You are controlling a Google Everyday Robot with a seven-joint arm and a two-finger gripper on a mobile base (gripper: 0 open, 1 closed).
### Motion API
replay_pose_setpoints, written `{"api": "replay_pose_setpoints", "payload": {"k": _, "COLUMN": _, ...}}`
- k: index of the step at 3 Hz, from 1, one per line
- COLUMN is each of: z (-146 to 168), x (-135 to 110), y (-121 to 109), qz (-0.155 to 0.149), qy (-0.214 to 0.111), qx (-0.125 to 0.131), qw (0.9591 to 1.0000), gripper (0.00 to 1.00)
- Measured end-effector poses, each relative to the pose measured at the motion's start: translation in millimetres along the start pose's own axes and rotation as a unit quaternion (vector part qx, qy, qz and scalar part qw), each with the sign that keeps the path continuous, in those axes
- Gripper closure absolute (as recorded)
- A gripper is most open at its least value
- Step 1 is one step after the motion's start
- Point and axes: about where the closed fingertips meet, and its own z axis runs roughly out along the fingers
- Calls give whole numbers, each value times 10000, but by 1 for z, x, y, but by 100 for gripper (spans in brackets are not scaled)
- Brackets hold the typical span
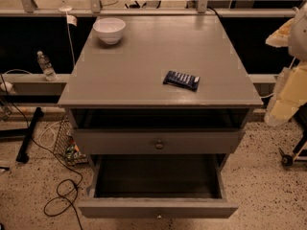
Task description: Close middle drawer
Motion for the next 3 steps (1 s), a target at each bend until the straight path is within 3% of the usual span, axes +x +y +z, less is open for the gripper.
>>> {"api": "replay_pose_setpoints", "payload": {"k": 1, "z": 0, "x": 0, "y": 0, "qz": 0, "qy": 0, "qx": 1, "qw": 10000, "gripper": 0}}
{"api": "replay_pose_setpoints", "payload": {"k": 2, "z": 4, "x": 5, "y": -7, "qz": 212, "qy": 75, "qx": -12, "qw": 9997, "gripper": 0}}
{"api": "replay_pose_setpoints", "payload": {"k": 3, "z": 18, "x": 22, "y": -21, "qz": 699, "qy": 188, "qx": -175, "qw": 9972, "gripper": 0}}
